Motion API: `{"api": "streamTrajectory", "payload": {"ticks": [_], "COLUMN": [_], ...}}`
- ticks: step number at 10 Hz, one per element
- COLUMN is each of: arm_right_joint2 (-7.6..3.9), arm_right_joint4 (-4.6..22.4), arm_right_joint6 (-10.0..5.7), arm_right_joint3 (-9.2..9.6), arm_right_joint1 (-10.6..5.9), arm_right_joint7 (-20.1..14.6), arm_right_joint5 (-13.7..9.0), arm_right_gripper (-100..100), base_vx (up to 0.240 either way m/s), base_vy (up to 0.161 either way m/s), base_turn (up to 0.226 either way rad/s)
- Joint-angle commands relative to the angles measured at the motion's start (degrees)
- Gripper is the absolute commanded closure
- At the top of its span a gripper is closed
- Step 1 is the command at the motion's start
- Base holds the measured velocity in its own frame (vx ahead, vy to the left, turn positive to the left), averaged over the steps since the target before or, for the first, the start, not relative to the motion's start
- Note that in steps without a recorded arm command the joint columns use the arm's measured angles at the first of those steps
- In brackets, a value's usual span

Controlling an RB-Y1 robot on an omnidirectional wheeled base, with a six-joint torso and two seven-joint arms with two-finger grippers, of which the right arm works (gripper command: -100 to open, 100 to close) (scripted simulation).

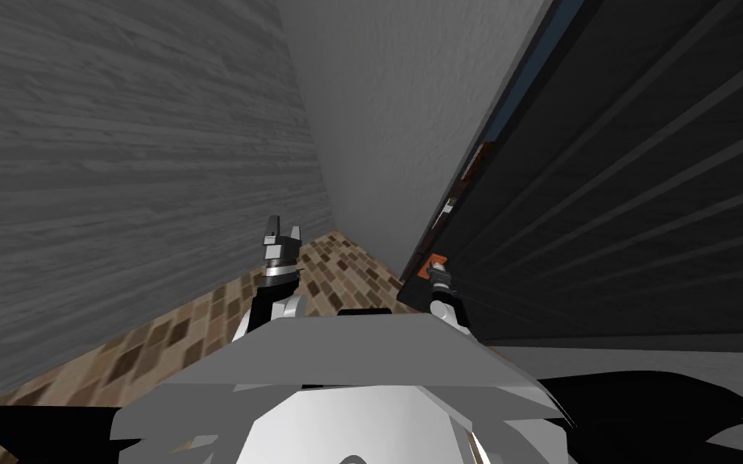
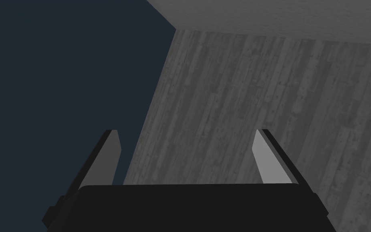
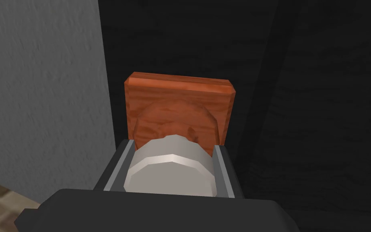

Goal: Pull the door open

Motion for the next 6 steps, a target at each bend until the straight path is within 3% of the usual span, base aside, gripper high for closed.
{"api": "streamTrajectory", "payload": {"ticks": [1, 2, 6], "arm_right_joint2": [-0.75, -0.36, -2.07], "arm_right_joint4": [-0.52, -0.26, -0.55], "arm_right_joint6": [0.05, 0.04, -0.32], "arm_right_joint3": [0.82, 0.51, 2.46], "arm_right_joint1": [0.09, 0.04, 0.43], "arm_right_joint7": [-0.94, -0.45, -2.33], "arm_right_joint5": [0.17, 0.11, 0.74], "arm_right_gripper": [100, 100, 100], "base_vx": [-0.282, -0.129, -0.191], "base_vy": [-0.027, -0.005, -0.006], "base_turn": [0.11, 0.035, 0.102]}}
